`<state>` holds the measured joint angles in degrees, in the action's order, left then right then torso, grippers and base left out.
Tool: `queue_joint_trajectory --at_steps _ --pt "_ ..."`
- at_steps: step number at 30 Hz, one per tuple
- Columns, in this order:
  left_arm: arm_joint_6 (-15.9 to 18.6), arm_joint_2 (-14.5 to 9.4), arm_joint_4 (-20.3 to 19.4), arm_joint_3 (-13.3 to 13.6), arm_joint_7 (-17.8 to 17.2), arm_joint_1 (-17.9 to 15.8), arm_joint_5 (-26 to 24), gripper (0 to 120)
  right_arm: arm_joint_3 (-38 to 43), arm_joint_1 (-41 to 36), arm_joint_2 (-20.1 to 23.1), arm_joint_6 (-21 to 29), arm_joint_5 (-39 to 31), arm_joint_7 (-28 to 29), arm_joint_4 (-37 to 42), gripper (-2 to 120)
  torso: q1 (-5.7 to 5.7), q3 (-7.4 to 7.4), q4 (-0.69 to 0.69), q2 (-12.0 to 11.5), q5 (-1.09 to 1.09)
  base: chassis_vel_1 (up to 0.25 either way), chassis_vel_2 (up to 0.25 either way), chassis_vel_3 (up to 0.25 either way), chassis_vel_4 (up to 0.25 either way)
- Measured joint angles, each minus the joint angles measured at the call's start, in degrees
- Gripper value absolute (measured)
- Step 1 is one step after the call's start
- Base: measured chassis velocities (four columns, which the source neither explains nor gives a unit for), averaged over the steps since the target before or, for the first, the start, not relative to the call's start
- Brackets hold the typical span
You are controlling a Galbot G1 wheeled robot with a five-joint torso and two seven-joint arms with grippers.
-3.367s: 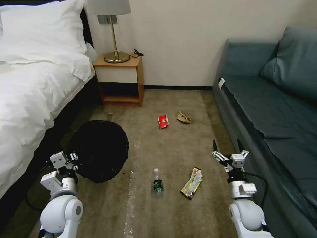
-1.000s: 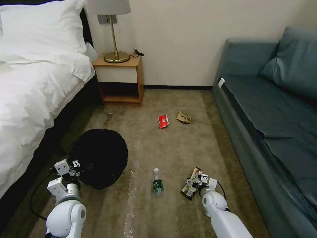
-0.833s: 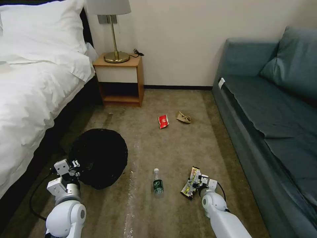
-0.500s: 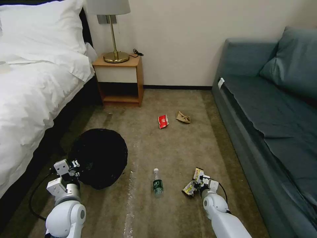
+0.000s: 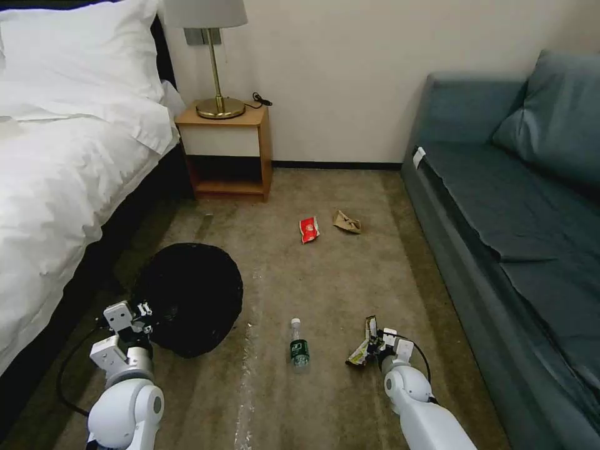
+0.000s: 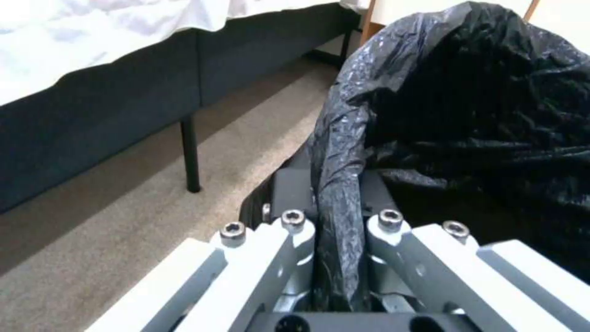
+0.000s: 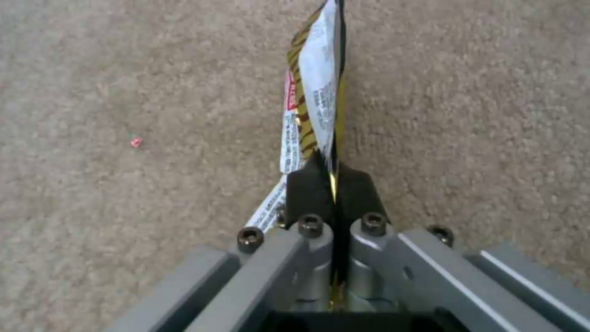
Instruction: Pick up the trash bin, then pick up the garbage on the floor and place it into the trash bin.
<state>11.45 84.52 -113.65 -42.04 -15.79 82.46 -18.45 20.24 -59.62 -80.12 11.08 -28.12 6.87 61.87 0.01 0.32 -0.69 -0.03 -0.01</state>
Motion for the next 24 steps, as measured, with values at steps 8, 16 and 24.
queue_joint_trajectory --at_steps 8,16,24 --pt "0.0 0.3 0.5 0.5 0.0 0.0 0.3 5 -2.5 1.0 0.8 -10.3 9.7 0.3 6.3 0 0.00 0.00 -0.01 0.0 -0.01 0.000 0.000 0.000 0.000" --pt "0.0 0.8 2.1 1.8 -0.1 -0.8 1.0 5 -14.2 3.7 2.9 -13.4 10.7 3.7 23.0 0 0.00 0.00 0.00 0.0 -0.01 0.000 0.000 0.000 0.000" --pt "0.1 1.1 3.3 2.6 -0.1 -1.5 1.7 5 -26.6 9.0 3.2 -13.3 7.3 7.3 33.0 0 0.00 0.00 0.00 0.0 -0.02 0.000 0.000 0.000 0.000"
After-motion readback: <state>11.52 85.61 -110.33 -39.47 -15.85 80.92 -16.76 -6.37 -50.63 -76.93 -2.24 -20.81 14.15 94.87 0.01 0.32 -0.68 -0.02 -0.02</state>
